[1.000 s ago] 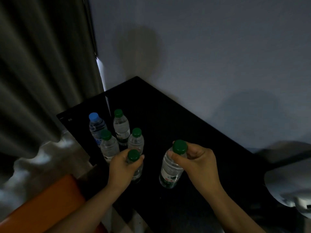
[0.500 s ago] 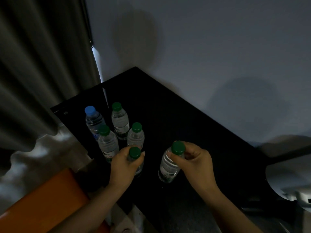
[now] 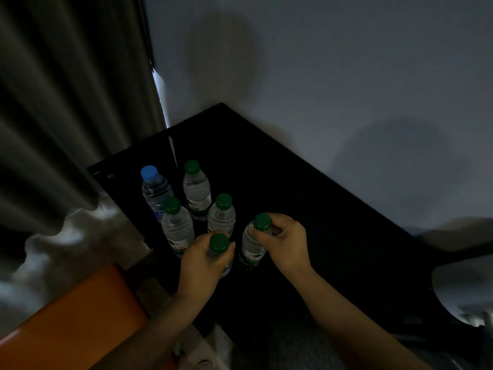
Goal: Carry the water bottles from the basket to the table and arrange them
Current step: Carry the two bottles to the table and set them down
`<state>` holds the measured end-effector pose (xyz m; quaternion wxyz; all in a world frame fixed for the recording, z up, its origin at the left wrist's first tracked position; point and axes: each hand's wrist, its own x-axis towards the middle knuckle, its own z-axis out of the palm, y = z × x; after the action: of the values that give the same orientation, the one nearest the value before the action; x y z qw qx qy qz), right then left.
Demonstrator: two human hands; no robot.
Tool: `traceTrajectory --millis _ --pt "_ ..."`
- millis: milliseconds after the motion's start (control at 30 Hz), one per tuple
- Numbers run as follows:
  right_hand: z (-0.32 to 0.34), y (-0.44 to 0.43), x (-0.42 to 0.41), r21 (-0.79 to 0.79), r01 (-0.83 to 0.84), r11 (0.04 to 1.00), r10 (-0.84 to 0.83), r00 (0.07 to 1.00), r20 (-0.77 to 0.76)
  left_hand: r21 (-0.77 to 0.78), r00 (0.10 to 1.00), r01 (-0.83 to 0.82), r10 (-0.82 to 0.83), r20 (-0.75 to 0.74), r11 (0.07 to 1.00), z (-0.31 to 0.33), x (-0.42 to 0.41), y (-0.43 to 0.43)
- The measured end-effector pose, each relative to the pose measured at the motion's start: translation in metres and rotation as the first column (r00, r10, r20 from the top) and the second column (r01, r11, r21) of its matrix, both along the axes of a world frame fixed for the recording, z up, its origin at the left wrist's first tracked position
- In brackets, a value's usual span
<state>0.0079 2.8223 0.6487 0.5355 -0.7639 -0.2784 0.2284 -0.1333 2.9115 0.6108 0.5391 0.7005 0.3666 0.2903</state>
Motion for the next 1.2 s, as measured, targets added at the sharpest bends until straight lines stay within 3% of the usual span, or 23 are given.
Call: traceTrajectory --millis 400,533,667,733,800,867,933,1067,1200 --pt "-0.013 0.013 0.002 0.006 0.019 1.000 -0.019 1.000 -0.016 0.053 1.000 0.019 -0.018 -0.016 0.998 -0.001 0.000 0.001" --pt "-0.013 0.007 0.004 -0.064 0.030 0.998 -0.030 0.999 0.015 0.047 0.999 0.025 -0.024 -0.027 0.999 -0.002 0.000 0.003" --pt "-0.005 -0.002 0.006 -0.200 -0.097 0.975 0.117 0.989 0.090 0.012 0.999 0.042 -0.042 -0.017 0.999 -0.001 -0.002 0.003" --pt "0.001 -0.011 0.007 -0.376 -0.141 0.916 0.234 0.948 0.215 0.000 0.998 0.064 -0.064 -0.015 0.998 0.002 -0.002 0.004" --pt "0.009 -0.023 0.008 -0.599 -0.163 0.784 0.406 0.864 0.297 -0.010 0.995 0.092 -0.092 -0.023 0.996 0.004 -0.004 0.004" --pt "0.016 -0.035 0.007 -0.762 -0.177 0.623 0.551 0.791 0.267 -0.018 0.993 0.117 -0.117 -0.034 0.993 0.008 -0.005 0.005" --pt "0.018 -0.045 0.002 -0.824 -0.177 0.538 0.599 0.768 0.226 0.004 0.991 0.109 -0.108 -0.083 0.994 0.011 -0.004 0.006" --pt "0.024 -0.058 -0.011 -0.861 -0.123 0.494 0.598 0.767 0.234 0.104 0.962 0.154 -0.125 -0.243 0.983 0.020 0.002 0.014" --pt "0.029 -0.074 -0.020 -0.861 -0.111 0.497 0.562 0.797 0.222 0.250 0.879 0.348 -0.222 -0.421 0.904 0.038 0.007 0.021"
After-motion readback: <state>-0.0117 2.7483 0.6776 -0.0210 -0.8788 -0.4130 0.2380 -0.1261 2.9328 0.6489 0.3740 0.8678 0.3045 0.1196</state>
